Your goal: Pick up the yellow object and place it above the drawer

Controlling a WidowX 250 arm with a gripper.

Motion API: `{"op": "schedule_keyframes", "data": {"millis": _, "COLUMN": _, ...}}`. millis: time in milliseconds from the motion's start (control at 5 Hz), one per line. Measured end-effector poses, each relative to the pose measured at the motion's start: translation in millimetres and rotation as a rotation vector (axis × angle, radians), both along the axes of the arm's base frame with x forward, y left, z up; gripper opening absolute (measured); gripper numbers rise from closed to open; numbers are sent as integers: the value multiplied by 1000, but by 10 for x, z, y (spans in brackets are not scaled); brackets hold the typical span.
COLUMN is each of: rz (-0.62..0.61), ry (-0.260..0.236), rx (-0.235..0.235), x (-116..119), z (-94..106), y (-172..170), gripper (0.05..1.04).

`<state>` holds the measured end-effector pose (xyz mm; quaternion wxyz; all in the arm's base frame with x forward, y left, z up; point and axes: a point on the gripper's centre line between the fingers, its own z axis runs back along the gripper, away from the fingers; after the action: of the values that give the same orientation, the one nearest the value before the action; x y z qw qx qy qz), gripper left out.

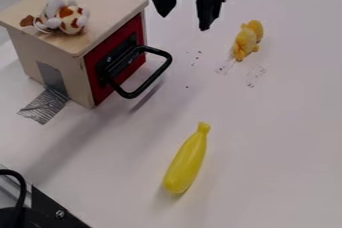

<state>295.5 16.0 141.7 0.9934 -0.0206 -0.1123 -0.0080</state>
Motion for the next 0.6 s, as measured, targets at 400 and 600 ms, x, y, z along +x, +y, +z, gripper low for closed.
{"op": "schedule_keyframes", "data": {"millis": 400, "rz": 12, "ry": 71, "rx": 3, "x": 278, "z": -272, "y": -14, "gripper": 999}}
{"op": "schedule_keyframes", "data": {"millis": 600, "rz": 3, "ry": 67, "rx": 12, "x": 709, "z": -431, "y": -83, "gripper": 999}}
